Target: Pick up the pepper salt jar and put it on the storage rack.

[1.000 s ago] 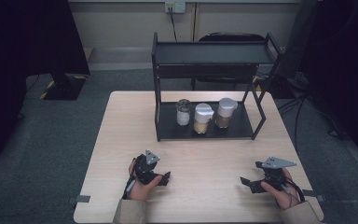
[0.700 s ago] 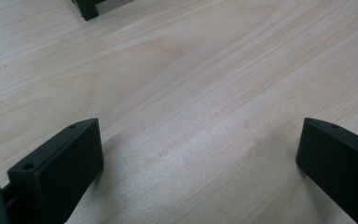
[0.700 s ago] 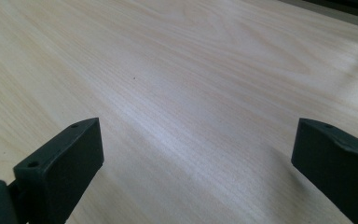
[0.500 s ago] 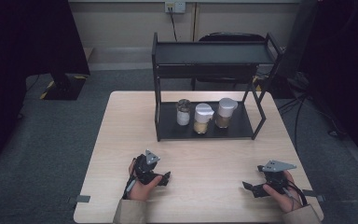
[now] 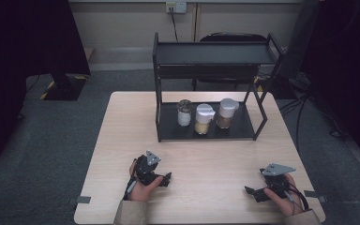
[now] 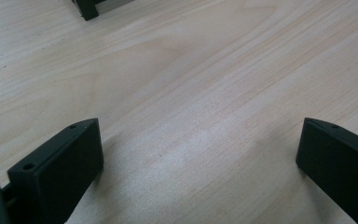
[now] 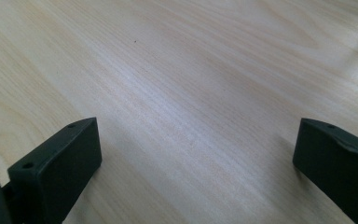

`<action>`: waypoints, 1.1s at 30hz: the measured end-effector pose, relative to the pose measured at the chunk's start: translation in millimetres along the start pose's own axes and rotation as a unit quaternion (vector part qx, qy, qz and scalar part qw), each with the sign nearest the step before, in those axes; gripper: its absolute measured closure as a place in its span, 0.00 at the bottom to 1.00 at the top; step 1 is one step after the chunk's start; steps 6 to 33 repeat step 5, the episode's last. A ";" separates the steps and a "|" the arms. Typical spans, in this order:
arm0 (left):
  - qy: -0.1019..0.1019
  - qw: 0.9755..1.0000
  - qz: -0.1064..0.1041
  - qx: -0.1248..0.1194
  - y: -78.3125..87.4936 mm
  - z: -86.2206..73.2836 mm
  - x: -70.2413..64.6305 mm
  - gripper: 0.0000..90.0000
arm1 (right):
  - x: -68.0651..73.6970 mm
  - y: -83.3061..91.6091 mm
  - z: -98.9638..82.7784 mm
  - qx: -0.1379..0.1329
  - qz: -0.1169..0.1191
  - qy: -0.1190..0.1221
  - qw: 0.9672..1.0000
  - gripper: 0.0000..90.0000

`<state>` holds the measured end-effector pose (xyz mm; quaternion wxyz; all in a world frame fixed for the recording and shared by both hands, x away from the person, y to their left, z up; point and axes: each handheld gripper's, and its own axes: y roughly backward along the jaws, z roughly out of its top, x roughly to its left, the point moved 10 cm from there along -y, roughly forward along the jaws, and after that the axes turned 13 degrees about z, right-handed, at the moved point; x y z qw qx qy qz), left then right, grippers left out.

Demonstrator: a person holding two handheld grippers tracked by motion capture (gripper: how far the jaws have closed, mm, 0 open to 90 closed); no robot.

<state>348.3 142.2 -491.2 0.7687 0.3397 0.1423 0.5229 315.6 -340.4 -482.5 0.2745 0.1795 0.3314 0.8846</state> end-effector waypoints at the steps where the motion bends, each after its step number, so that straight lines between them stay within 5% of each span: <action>1: 0.000 1.000 0.000 0.000 0.0 0.0 0.0 0.00 | -0.1 0.0 0.0 0.000 0.001 0.000 1.000 0.00; 33: 0.000 1.000 0.000 0.000 0.0 0.0 0.0 0.00 | -0.4 -0.2 0.2 0.001 0.001 -0.001 1.000 0.00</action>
